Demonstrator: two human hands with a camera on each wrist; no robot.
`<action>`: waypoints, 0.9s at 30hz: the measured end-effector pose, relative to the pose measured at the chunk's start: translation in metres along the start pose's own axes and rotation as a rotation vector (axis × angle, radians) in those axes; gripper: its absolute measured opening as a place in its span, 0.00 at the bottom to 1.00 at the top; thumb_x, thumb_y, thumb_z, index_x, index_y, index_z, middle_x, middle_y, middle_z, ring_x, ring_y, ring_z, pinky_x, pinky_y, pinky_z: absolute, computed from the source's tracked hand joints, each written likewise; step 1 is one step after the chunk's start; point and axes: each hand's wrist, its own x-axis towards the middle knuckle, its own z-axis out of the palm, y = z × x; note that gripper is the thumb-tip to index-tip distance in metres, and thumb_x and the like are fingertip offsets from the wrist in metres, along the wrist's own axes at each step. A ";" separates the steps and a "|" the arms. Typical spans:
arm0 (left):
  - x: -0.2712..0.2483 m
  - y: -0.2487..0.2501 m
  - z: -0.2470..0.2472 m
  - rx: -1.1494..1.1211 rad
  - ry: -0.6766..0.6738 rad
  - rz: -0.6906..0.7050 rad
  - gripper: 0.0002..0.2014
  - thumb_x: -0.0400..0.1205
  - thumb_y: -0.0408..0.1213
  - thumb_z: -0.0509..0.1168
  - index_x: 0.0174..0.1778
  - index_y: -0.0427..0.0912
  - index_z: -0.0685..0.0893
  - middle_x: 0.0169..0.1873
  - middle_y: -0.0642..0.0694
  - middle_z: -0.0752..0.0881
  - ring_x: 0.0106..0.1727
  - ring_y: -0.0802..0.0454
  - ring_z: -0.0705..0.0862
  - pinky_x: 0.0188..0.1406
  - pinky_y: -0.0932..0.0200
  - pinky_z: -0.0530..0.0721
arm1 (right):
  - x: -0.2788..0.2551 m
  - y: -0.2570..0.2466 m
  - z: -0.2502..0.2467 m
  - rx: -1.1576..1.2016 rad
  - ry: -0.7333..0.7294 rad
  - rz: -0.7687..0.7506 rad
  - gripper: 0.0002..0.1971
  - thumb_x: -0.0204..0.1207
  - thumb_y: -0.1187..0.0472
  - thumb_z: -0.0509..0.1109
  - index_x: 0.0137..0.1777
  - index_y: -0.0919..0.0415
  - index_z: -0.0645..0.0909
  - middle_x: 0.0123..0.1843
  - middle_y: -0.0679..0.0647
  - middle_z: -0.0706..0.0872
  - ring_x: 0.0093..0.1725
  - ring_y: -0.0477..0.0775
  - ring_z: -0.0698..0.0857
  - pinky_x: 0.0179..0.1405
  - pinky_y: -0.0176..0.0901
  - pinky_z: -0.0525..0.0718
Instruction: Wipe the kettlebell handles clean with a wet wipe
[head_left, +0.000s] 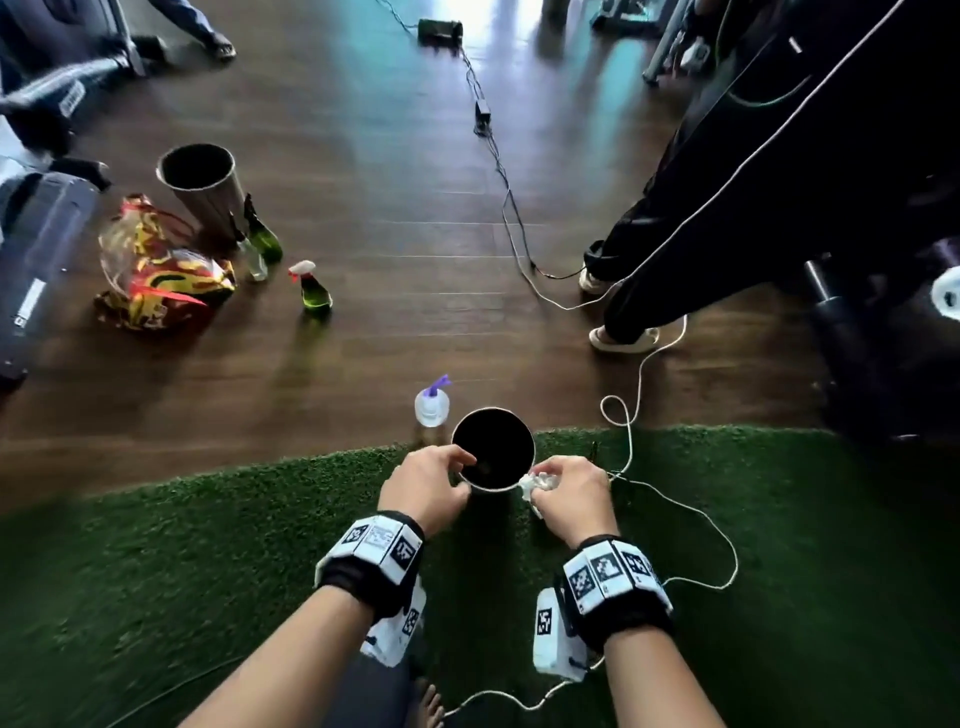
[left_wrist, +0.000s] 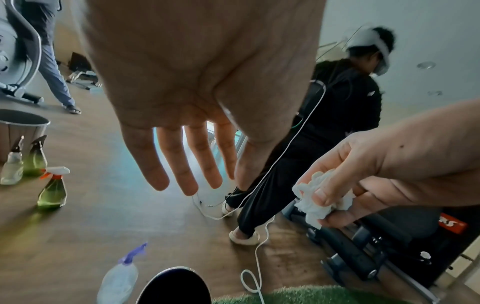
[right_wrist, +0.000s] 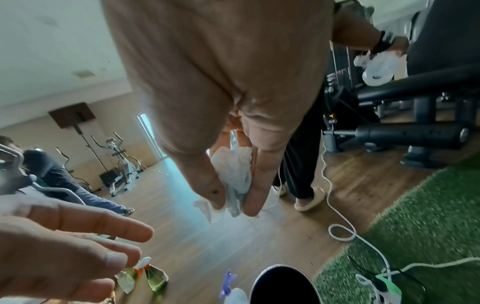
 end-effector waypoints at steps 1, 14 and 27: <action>0.022 -0.002 0.008 0.005 -0.012 -0.014 0.17 0.76 0.42 0.70 0.59 0.62 0.88 0.54 0.61 0.90 0.57 0.54 0.88 0.60 0.53 0.87 | 0.020 0.006 0.006 -0.004 -0.001 0.021 0.11 0.70 0.66 0.72 0.49 0.56 0.93 0.49 0.54 0.93 0.53 0.53 0.88 0.53 0.35 0.82; 0.306 -0.091 0.159 0.033 -0.290 -0.237 0.17 0.77 0.34 0.68 0.59 0.54 0.90 0.53 0.53 0.91 0.58 0.51 0.89 0.57 0.63 0.80 | 0.268 0.103 0.163 0.017 -0.216 0.288 0.11 0.69 0.66 0.75 0.51 0.58 0.91 0.53 0.56 0.91 0.56 0.56 0.87 0.54 0.35 0.77; 0.387 -0.163 0.221 0.004 -0.359 -0.407 0.19 0.77 0.31 0.67 0.61 0.53 0.89 0.56 0.51 0.91 0.57 0.49 0.88 0.59 0.61 0.82 | 0.364 0.151 0.288 0.032 -0.358 0.353 0.19 0.70 0.65 0.76 0.62 0.59 0.86 0.56 0.57 0.91 0.58 0.56 0.87 0.45 0.25 0.68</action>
